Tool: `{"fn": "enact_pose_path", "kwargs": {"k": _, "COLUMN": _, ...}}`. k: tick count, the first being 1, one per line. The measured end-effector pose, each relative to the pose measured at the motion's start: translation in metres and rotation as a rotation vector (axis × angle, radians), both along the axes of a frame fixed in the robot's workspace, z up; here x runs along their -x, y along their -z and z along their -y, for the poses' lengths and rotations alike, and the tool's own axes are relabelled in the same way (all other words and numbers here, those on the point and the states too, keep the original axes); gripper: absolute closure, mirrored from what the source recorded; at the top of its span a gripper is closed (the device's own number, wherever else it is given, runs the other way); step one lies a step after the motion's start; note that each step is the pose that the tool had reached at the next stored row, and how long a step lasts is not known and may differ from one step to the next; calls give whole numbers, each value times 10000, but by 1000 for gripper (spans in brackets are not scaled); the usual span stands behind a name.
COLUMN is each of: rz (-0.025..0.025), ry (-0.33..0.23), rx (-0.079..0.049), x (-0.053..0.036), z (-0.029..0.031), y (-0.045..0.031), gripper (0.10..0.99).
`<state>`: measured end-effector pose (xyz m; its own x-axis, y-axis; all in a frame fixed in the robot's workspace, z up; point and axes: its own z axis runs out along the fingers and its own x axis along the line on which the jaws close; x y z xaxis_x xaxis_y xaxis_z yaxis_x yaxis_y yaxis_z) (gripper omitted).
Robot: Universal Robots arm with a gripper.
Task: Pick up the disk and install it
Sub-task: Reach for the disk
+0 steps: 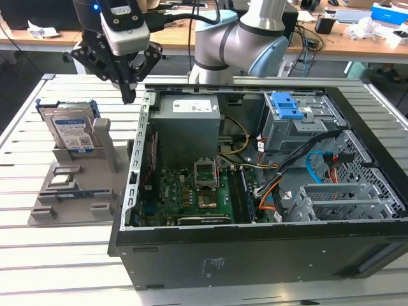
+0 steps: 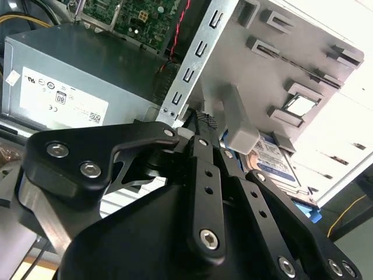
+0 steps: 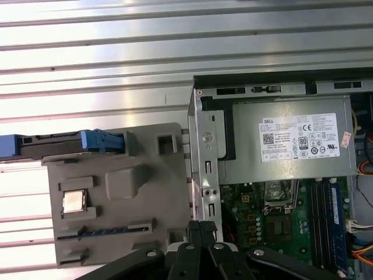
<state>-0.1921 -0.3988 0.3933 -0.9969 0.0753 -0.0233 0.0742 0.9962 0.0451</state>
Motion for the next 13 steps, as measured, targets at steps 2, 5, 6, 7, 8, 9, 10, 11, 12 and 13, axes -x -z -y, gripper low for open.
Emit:
{"fn": "enact_pose_path", "kwargs": {"k": 2, "rz": 1, "ry": 0, "rx": 0, "x": 21, "z": 0, "y": 0, "gripper": 980}}
{"fn": "enact_pose_path", "kwargs": {"k": 5, "rz": 1, "ry": 0, "rx": 0, "x": 68, "z": 0, "y": 0, "gripper": 980}}
{"fn": "enact_pose_path", "kwargs": {"k": 6, "rz": 0, "ry": 1, "rx": 1, "x": 78, "z": 0, "y": 0, "gripper": 980}}
{"fn": "enact_pose_path", "kwargs": {"k": 7, "rz": 1, "ry": -1, "rx": 0, "x": 87, "z": 0, "y": 0, "gripper": 980}}
{"fn": "enact_pose_path", "kwargs": {"k": 8, "rz": 0, "ry": -1, "rx": 0, "x": 98, "z": 0, "y": 0, "gripper": 980}}
{"fn": "enact_pose_path", "kwargs": {"k": 9, "rz": 0, "ry": -1, "rx": 0, "x": 111, "z": 0, "y": 0, "gripper": 980}}
{"fn": "enact_pose_path", "kwargs": {"k": 10, "rz": 1, "ry": -1, "rx": 0, "x": 134, "z": 0, "y": 0, "gripper": 980}}
{"fn": "enact_pose_path", "kwargs": {"k": 11, "rz": 1, "ry": -1, "rx": 0, "x": 160, "z": 0, "y": 0, "gripper": 980}}
{"fn": "enact_pose_path", "kwargs": {"k": 12, "rz": 1, "ry": 0, "rx": -1, "x": 175, "z": 0, "y": 0, "gripper": 980}}
{"fn": "enact_pose_path", "kwargs": {"k": 13, "rz": 0, "ry": 0, "rx": -1, "x": 193, "z": 0, "y": 0, "gripper": 980}}
